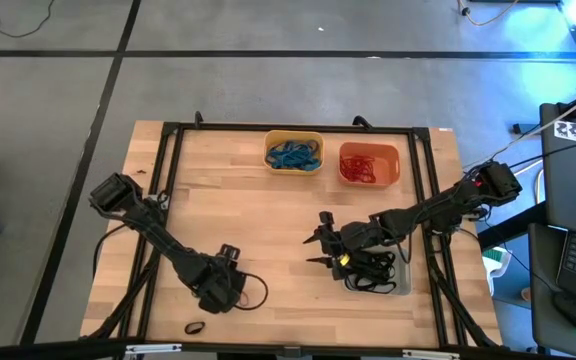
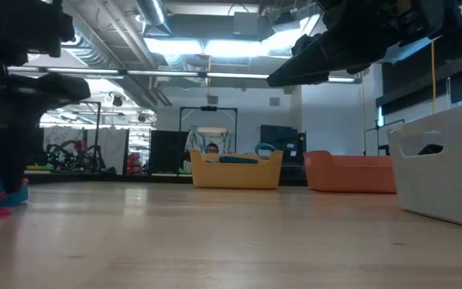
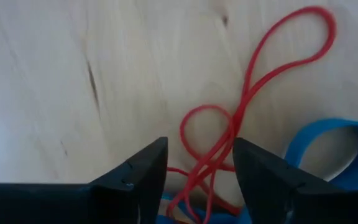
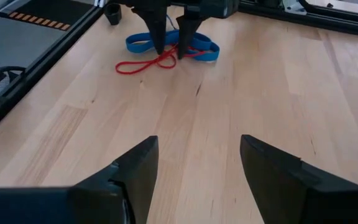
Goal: Sort rubber bands into baskets
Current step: Put the red rubber band into the orange bin
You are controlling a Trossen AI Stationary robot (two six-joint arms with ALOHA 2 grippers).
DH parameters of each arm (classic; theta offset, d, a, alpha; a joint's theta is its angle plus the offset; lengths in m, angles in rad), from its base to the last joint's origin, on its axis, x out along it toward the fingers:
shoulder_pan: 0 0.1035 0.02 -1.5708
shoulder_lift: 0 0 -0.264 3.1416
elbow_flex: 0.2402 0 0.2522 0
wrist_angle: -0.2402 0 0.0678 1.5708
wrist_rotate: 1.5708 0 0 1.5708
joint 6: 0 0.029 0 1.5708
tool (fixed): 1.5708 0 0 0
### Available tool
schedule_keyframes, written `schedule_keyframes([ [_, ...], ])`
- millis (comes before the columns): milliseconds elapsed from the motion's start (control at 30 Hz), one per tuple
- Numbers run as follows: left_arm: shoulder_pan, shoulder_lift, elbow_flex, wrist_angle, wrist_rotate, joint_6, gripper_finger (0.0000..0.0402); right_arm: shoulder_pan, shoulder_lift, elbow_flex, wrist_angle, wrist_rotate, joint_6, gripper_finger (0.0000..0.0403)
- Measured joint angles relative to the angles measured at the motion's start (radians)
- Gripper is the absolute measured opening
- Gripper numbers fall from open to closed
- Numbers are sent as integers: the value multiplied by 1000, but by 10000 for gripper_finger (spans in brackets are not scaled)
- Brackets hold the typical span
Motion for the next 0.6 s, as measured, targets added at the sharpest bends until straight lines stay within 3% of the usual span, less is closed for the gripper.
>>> schedule_keyframes([
  [200,-4,0,0,93,13,16,180,0,0,0,0,0,0,225],
  [400,10,0,0,85,16,49,180,0,0,0,0,0,0,225],
  [600,25,5,0,65,16,44,152,0,0,0,0,-1,0,225],
])
